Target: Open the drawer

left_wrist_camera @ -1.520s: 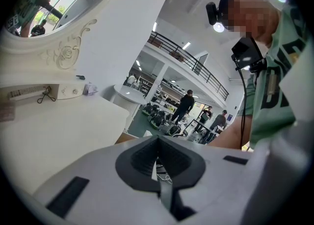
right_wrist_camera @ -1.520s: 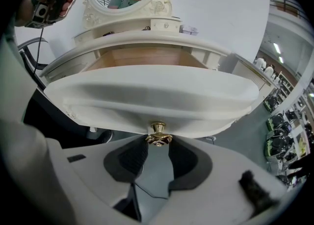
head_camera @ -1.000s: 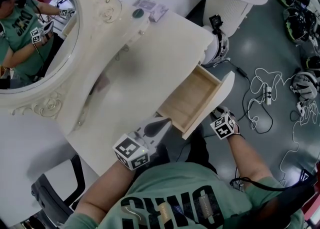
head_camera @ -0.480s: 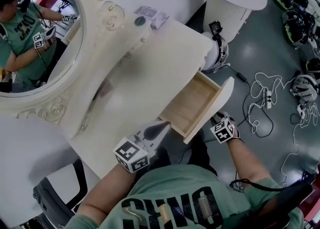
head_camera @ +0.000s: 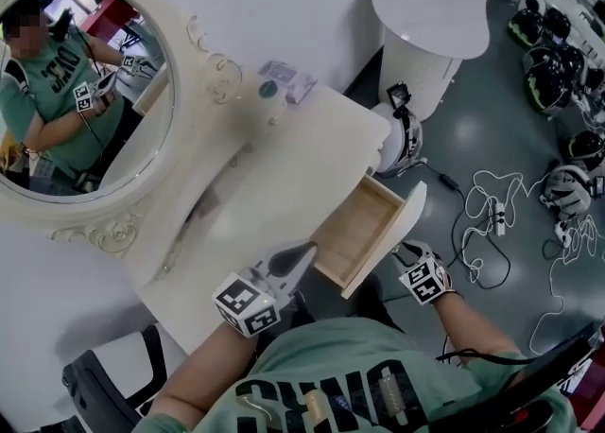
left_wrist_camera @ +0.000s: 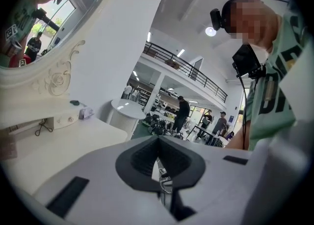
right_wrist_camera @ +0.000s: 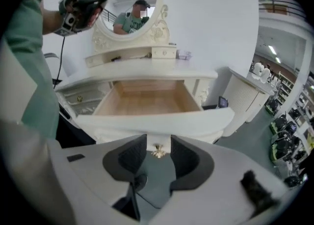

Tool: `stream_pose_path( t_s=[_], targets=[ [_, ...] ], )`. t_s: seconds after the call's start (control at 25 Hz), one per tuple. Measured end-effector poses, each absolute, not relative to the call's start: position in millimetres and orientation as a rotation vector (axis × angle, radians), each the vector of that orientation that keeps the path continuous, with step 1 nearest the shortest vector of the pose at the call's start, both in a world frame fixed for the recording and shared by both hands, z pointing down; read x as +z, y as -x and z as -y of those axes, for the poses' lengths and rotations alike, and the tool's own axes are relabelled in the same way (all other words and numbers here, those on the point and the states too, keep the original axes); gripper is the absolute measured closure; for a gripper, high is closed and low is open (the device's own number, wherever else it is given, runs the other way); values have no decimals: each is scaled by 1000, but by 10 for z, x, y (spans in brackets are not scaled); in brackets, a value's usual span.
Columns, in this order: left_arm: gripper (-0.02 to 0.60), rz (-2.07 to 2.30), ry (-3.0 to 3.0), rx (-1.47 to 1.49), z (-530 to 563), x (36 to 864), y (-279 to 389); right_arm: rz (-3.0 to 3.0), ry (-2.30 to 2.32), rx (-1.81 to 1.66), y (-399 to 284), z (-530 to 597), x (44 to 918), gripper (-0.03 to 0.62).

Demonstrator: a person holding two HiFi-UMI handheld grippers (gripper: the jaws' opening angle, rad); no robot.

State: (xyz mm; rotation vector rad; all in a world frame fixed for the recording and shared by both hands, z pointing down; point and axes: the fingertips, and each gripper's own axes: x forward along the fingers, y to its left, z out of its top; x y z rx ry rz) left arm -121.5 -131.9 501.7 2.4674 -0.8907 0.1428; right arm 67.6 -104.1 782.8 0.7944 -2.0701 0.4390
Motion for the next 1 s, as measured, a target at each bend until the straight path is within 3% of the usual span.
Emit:
stream_pose_path(
  t_s=[0.2, 0.44, 1.0],
  targets=[
    [572, 1045, -2481, 40, 1359, 4499, 1262, 2340, -774, 448, -335, 1579, 6839, 452],
    [572, 1304, -2412, -99, 974, 4102, 1492, 2582, -413, 336, 518, 1911, 5909, 480],
    [572, 1601, -2338, -308, -31, 3497, 2636, 2703, -105, 184, 1702, 1222, 4701, 538]
  ],
)
